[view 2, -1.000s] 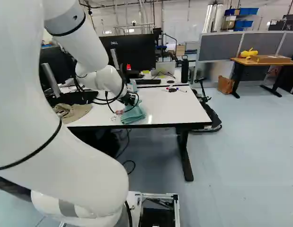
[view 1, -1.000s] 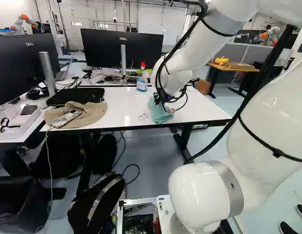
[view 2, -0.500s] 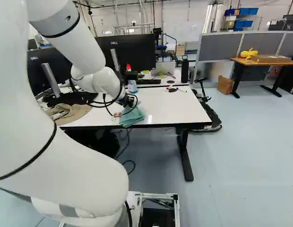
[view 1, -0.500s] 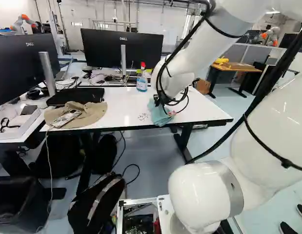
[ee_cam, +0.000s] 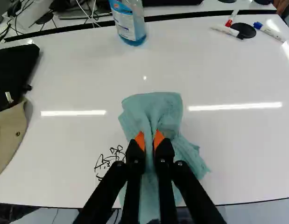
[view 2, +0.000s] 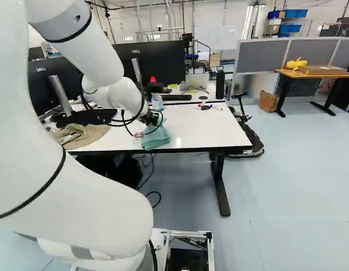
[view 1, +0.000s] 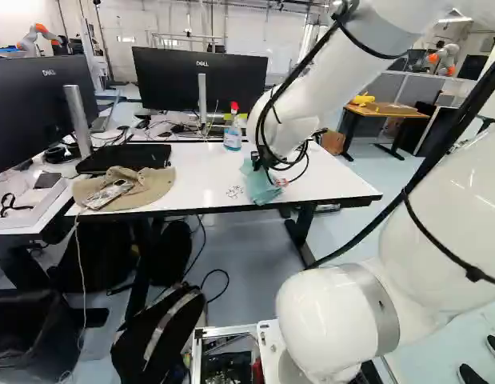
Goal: Clean the table with the green towel
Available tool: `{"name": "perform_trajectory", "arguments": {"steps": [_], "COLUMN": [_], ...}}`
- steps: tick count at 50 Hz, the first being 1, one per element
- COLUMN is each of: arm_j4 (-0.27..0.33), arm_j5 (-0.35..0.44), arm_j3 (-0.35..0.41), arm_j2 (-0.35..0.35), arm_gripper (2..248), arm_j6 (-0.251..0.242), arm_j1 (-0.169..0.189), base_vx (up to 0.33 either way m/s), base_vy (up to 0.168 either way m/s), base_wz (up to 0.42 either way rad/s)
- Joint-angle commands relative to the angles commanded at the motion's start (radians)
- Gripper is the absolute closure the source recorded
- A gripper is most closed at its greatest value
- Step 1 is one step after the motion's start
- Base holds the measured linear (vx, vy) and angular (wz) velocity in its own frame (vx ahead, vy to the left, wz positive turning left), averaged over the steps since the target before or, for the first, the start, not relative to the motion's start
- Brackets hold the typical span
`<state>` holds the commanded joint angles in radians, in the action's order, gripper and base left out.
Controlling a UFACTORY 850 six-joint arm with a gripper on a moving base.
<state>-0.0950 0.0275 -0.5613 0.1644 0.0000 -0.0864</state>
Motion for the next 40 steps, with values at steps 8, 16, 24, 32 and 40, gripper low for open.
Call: {"name": "perform_trajectory", "arguments": {"steps": [8, 16, 24, 32, 40], "arm_j4": [0.0, 0.0, 0.0, 0.0, 0.0], "arm_j5": [0.0, 0.0, 0.0, 0.0, 0.0], "arm_j3": [-0.02, -0.041, -0.057, -0.069, -0.079], "arm_j2": [0.0, -0.022, -0.039, -0.052, -0.062], "arm_gripper": [209, 209, 209, 209, 209], "arm_j6": [0.0, 0.0, 0.0, 0.0, 0.0], "arm_j1": [-0.026, -0.055, -0.084, -0.113, -0.142], "base_vx": [0.0, 0.0, 0.0, 0.0, 0.0], "base_vy": [0.0, 0.0, 0.0, 0.0, 0.0], "base_wz": [0.0, 0.0, 0.0, 0.0, 0.0]}}
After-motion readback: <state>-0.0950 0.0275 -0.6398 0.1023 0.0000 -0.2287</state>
